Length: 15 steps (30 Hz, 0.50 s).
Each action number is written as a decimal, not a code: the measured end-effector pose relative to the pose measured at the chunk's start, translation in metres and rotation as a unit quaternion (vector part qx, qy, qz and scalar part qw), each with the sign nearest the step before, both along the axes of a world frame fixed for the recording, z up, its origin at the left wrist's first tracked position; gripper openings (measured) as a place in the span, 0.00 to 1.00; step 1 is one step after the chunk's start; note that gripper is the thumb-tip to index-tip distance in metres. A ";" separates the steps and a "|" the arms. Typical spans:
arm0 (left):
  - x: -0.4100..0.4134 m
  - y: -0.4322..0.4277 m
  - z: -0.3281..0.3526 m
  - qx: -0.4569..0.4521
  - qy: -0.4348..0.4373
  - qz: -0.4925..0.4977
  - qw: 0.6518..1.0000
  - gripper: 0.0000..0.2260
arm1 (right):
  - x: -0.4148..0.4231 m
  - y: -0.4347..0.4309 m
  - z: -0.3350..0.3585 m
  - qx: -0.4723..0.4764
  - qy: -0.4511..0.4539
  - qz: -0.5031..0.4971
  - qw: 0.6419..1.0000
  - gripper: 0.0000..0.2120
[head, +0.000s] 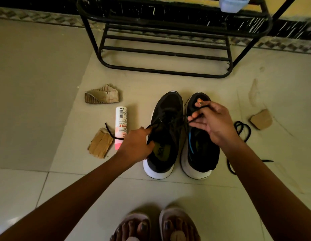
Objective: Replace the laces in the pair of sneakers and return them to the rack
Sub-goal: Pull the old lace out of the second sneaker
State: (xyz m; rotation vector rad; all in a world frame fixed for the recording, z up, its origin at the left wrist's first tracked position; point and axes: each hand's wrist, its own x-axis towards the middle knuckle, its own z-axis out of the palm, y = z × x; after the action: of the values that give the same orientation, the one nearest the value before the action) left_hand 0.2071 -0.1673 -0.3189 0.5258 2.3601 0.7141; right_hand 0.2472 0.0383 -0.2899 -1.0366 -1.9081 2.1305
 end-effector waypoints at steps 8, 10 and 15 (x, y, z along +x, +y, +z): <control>-0.002 -0.006 -0.006 0.003 -0.006 0.007 1.000 0.21 | 0.006 0.018 0.005 0.388 0.007 0.020 0.922 0.11; -0.001 -0.006 -0.007 0.012 -0.018 0.014 1.000 0.24 | 0.006 0.028 0.008 0.435 -0.005 0.106 0.894 0.10; -0.006 -0.001 0.003 -0.033 0.073 -0.004 0.997 0.19 | 0.013 0.006 0.007 0.493 -0.062 0.281 0.821 0.18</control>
State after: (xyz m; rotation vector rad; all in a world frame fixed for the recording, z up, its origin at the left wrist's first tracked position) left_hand 0.2009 -0.1682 -0.3160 0.5764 2.5070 0.6088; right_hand 0.2606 0.0444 -0.2828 -0.3906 -3.0611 0.8250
